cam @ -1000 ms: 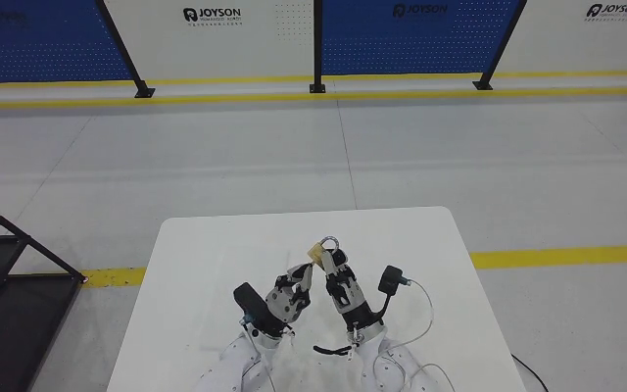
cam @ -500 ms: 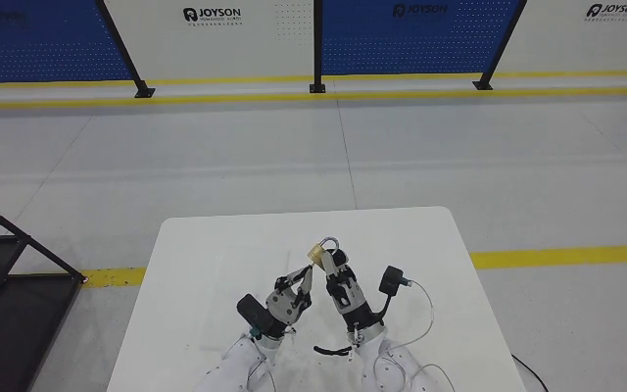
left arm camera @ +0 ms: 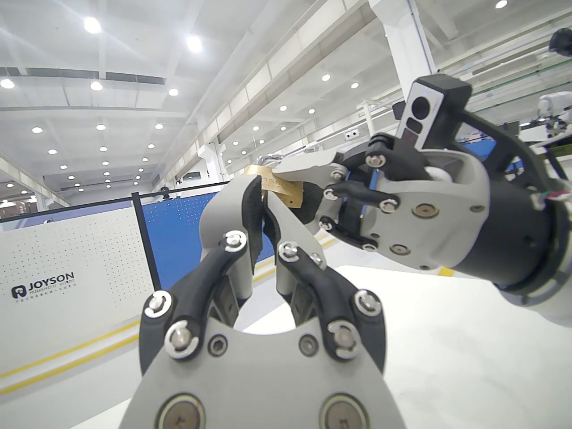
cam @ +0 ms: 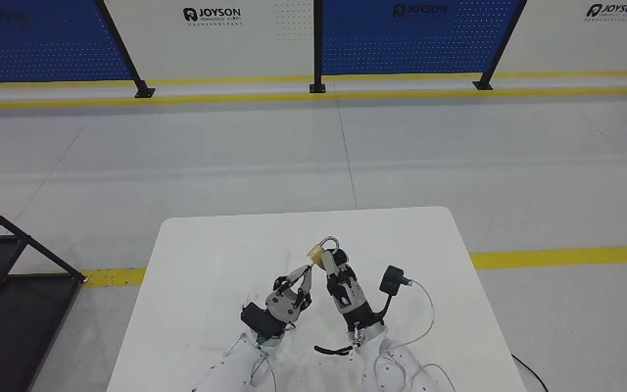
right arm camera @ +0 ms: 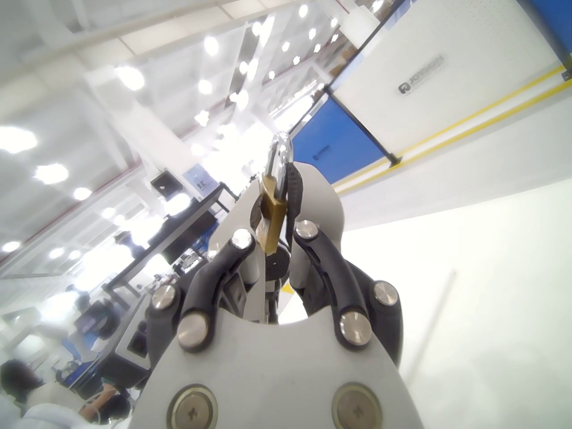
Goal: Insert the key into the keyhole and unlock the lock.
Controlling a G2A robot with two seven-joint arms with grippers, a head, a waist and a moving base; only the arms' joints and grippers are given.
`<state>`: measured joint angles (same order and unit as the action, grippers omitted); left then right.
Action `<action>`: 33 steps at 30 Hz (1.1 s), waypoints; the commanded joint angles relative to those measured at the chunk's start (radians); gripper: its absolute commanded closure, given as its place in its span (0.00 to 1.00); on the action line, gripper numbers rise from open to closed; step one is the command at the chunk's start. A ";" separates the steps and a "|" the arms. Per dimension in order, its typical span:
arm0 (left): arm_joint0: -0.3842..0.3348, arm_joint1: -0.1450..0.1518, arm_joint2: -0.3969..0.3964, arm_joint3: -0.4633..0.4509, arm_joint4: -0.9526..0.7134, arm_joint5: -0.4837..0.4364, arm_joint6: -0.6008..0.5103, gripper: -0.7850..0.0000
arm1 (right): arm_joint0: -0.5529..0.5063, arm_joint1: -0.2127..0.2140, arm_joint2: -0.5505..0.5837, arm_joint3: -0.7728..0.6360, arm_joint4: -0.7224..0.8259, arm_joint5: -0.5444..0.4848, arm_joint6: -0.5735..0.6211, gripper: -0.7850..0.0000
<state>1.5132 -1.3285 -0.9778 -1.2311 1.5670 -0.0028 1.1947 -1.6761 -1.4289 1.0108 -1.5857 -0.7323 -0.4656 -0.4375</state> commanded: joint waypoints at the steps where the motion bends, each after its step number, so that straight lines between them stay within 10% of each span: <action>1: 0.001 0.000 0.001 -0.001 -0.025 -0.039 0.001 0.26 | 0.001 0.000 0.000 0.000 0.001 0.001 -0.001 1.00; 2: 0.002 0.000 0.000 -0.003 -0.030 -0.048 0.004 0.00 | 0.001 0.000 -0.001 0.000 0.000 0.002 -0.002 1.00; 9: 0.027 0.011 -0.021 -0.036 -0.109 -0.202 -0.007 0.00 | 0.006 0.000 -0.001 0.002 0.007 0.006 -0.007 1.00; 14: 0.071 0.030 -0.070 -0.084 -0.282 -0.476 -0.100 0.00 | 0.015 -0.001 -0.001 0.008 0.015 0.018 0.000 1.00; 22: 0.224 0.107 -0.331 -0.251 -0.669 -0.821 -0.619 0.00 | 0.088 0.000 -0.005 0.083 0.116 0.057 0.229 1.00; 33: 0.366 0.187 -0.634 -0.417 -1.071 -0.724 -1.299 0.00 | 0.305 -0.071 -0.220 0.424 0.174 0.224 0.467 1.00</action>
<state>1.8765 -1.1449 -1.5969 -1.6431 0.4964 -0.7598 -0.0620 -1.3911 -1.4899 0.8201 -1.1962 -0.5646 -0.2468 0.0140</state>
